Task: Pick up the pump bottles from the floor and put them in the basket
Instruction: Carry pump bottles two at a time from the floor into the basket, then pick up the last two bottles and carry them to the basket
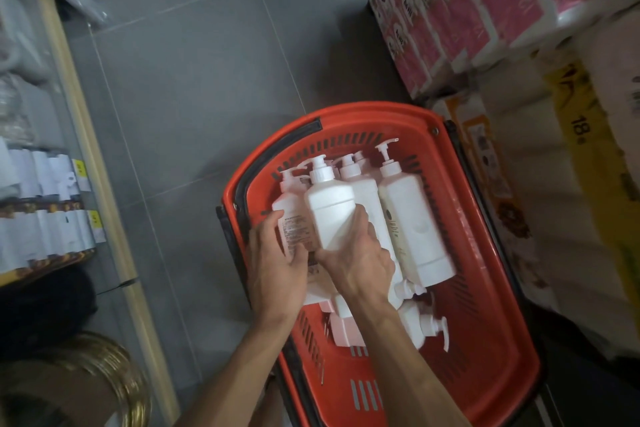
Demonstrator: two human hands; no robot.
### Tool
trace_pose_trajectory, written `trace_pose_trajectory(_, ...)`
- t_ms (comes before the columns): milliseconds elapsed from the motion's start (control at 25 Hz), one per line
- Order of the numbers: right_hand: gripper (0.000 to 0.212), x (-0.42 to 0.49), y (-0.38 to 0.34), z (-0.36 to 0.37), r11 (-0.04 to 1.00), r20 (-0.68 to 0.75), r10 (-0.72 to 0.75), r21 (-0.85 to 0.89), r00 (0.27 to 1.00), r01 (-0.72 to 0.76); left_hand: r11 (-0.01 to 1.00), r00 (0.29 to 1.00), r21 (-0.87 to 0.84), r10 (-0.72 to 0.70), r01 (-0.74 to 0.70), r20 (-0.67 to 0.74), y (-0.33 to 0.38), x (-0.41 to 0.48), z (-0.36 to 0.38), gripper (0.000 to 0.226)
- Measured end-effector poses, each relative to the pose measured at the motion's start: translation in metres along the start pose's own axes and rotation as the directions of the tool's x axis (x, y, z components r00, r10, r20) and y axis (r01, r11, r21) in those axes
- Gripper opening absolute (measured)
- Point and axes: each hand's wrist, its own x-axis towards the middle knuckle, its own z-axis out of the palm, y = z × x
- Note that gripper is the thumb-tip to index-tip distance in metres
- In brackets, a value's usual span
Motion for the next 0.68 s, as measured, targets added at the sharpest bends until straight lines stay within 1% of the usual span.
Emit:
trace_pose_trajectory(80, 0.08, 0.0, -0.005, 0.008, 1.0, 0.002, -0.017, 0.022, 1.0, 0.017, 0.999, 0.999, -0.007, 0.037, -0.037, 0.027, -0.004, -0.002, -0.017, 0.06)
trace_pose_trajectory(160, 0.08, 0.003, -0.007, 0.011, 0.999, -0.014, -0.013, 0.034, 1.0, 0.013, 0.997, 0.995, 0.036, 0.071, -0.073, 0.065, -0.002, -0.008, -0.029, 0.059)
trace_pose_trajectory(240, 0.077, 0.006, -0.004, 0.01, 1.0, -0.025, 0.001, 0.001, 1.0, -0.001, 0.99, 0.991, 0.101, 0.085, -0.096, 0.106, 0.0, -0.011, -0.037, 0.059)
trace_pose_trajectory(400, 0.074, 0.007, -0.001, -0.002, 0.997, 0.003, -0.004, -0.077, 1.0, 0.004, 0.965, 0.969, 0.202, 0.124, -0.168, 0.212, 0.005, -0.014, -0.043, 0.064)
trace_pose_trajectory(520, 0.074, -0.001, -0.002, -0.024, 0.986, 0.014, -0.07, -0.15, 0.997, 0.071, 0.922, 0.946, 0.287, 0.184, -0.26, 0.267, 0.024, -0.014, -0.05, 0.066)
trace_pose_trajectory(600, 0.065, -0.013, 0.0, -0.047, 0.969, 0.009, -0.136, -0.209, 0.991, 0.135, 0.89, 0.929, 0.323, 0.23, -0.321, 0.289, 0.044, -0.015, -0.058, 0.064)
trace_pose_trajectory(680, 0.054, -0.028, 0.001, -0.074, 0.944, 0.003, -0.185, -0.276, 0.983, 0.179, 0.85, 0.912, 0.374, 0.255, -0.37, 0.321, 0.066, -0.016, -0.068, 0.068)
